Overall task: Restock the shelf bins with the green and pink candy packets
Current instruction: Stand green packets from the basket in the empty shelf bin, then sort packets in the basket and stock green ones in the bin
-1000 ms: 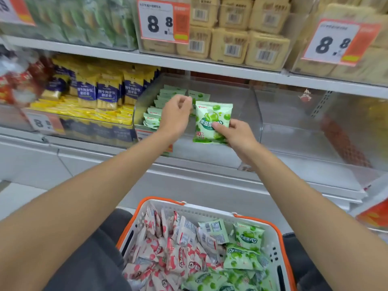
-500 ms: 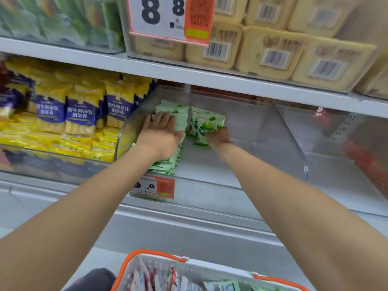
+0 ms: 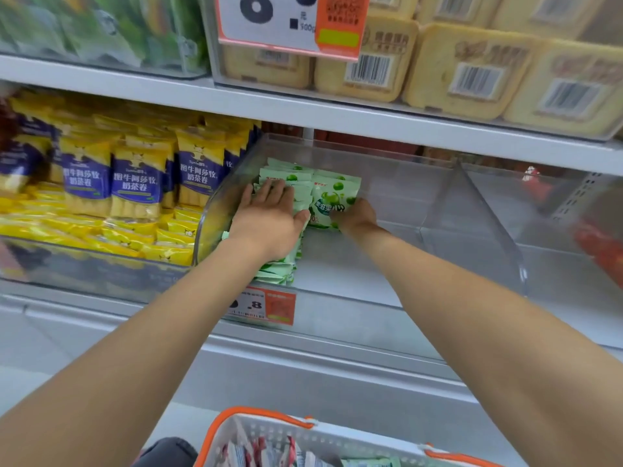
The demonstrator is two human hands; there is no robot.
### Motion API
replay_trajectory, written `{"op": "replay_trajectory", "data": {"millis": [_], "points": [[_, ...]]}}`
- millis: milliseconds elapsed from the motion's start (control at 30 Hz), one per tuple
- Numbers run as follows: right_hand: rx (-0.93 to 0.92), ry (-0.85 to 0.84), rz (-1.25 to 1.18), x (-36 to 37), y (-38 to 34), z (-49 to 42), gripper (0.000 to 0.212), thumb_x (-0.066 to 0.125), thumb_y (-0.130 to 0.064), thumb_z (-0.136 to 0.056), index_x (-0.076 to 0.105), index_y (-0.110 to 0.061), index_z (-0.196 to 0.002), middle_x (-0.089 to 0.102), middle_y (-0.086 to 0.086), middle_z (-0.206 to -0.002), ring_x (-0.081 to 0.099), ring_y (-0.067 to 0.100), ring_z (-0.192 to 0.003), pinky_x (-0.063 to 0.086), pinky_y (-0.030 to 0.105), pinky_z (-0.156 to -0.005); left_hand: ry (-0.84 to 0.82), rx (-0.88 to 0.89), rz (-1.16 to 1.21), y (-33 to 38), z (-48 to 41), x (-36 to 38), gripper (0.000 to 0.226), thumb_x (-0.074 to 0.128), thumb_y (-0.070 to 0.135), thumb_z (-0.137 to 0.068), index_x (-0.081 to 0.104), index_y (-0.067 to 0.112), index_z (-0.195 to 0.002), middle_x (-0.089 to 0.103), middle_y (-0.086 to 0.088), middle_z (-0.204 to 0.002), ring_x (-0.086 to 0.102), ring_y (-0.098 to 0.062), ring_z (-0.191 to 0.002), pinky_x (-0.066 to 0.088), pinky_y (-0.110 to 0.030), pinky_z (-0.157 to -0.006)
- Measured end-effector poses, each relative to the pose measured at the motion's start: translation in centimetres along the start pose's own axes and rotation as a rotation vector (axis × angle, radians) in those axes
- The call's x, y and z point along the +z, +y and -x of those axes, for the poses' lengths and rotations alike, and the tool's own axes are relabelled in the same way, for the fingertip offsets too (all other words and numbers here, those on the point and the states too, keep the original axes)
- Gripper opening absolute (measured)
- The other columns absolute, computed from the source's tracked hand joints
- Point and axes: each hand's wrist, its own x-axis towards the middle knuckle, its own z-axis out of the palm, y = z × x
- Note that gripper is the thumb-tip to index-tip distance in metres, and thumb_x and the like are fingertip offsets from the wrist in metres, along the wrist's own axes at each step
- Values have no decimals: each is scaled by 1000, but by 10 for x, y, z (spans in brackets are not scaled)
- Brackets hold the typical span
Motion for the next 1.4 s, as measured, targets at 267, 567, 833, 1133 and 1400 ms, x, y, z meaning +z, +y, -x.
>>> {"op": "replay_trajectory", "data": {"millis": [267, 567, 833, 1133, 1400], "points": [[6, -77, -2, -37, 3, 24, 62, 67, -10, -87, 39, 2, -141, 49, 13, -138, 49, 29, -127, 45, 32, -97, 17, -8, 78, 1, 2, -6, 62, 22, 46, -104, 16, 12, -155, 8, -5, -164, 2, -20, -151, 0, -44, -122], [-552, 65, 3, -101, 15, 161, 16, 63, -4, -79, 67, -19, -76, 58, -6, -63, 48, 0, -56, 38, 18, -61, 316, 2, 457, 70, 89, -49, 14, 48, 29, -95, 59, 21, -95, 67, -2, -84, 61, -27, -80, 48, -36, -65], [-485, -47, 58, -85, 114, 266, 14, 63, -3, -77, 67, -16, -79, 57, -10, -62, 51, 3, -56, 39, 14, -59, -104, -145, 598, 108, 193, 38, 16, 52, 24, -88, 56, 22, -73, 63, -1, -78, 62, -27, -80, 43, -29, -63], [-161, -729, 744, -29, 253, 299, 68, 64, -27, -89, 32, -24, -149, 56, 9, -135, 57, 26, -116, 49, 34, -92, -599, -14, 412, 91, 211, 100, 17, 51, 13, -89, 64, 10, -79, 70, -7, -91, 63, -22, -77, 55, -40, -79], [230, -534, 239, -41, 203, 265, 10, 57, -12, -93, 64, -5, -93, 64, 4, -71, 70, 22, -75, 50, 21, -55, -887, 4, 407, 98, 212, 93, 69, 67, 6, -88, 34, 10, -148, 40, -10, -146, 53, -24, -117, 50, -33, -94]]}}
